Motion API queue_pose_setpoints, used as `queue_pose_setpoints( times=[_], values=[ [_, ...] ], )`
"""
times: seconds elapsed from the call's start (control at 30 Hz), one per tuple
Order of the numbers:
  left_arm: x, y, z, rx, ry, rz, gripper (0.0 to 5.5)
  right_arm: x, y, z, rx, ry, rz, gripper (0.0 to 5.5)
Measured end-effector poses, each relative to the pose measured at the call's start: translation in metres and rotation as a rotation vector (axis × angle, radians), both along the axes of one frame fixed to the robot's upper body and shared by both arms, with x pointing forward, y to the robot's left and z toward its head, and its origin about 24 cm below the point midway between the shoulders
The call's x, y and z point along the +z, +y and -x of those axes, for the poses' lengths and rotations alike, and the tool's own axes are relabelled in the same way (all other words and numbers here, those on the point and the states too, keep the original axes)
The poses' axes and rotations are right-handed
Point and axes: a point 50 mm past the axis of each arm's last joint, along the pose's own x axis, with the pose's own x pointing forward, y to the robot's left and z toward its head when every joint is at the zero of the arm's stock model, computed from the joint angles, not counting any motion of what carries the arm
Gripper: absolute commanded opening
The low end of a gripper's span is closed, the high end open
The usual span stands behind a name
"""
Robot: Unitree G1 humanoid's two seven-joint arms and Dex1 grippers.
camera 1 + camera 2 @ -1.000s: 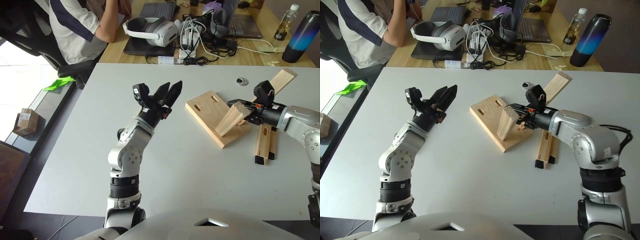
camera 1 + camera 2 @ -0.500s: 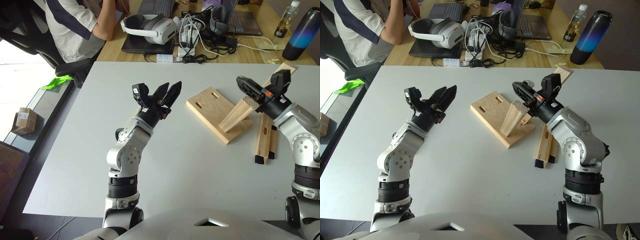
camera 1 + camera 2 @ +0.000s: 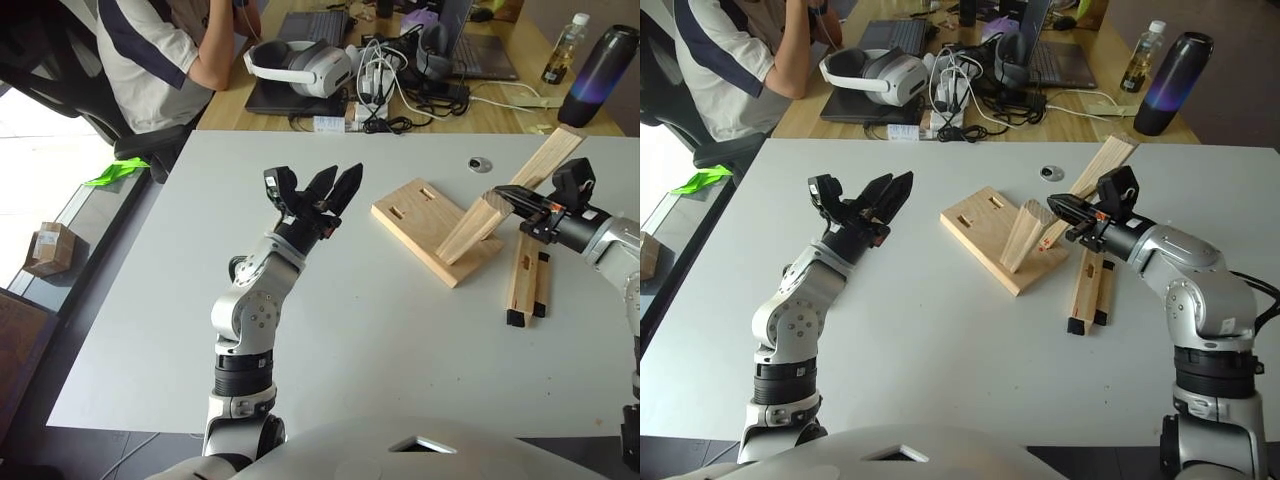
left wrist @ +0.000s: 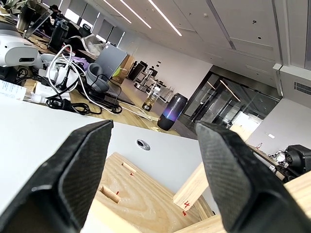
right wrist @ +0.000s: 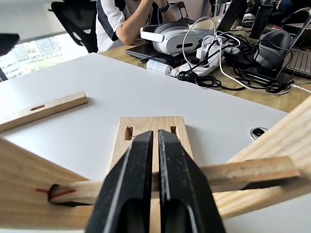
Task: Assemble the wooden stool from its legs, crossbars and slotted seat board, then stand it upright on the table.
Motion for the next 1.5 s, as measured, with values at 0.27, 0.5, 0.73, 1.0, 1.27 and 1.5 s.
queue_pose_setpoints(
  times=[0.27,0.5,0.73,1.0,1.27,1.5],
  values=[
    [-0.001,-0.001,0.000,-0.008,0.009,-0.004,3.12,-0.001,0.006,-0.006,-0.010,-0.011,0.023,0.21],
    [0.001,-0.001,0.001,-0.011,0.006,-0.004,3.12,-0.004,0.023,-0.002,0.076,-0.047,-0.229,0.21],
    [0.000,-0.001,0.001,-0.022,0.006,-0.008,3.12,0.019,0.025,-0.013,0.006,-0.203,-0.271,0.21],
    [0.005,0.002,0.002,0.002,-0.048,-0.086,3.32,0.037,0.008,-0.025,-0.116,-0.358,-0.201,0.40],
    [0.023,-0.035,0.028,-0.223,-0.346,-0.542,4.50,0.103,-0.055,-0.058,-0.463,-0.666,-0.043,1.40],
    [0.028,-0.077,0.033,-0.351,-0.369,-0.468,4.91,0.076,-0.075,-0.071,-0.441,-0.514,-0.058,1.40]
  ],
)
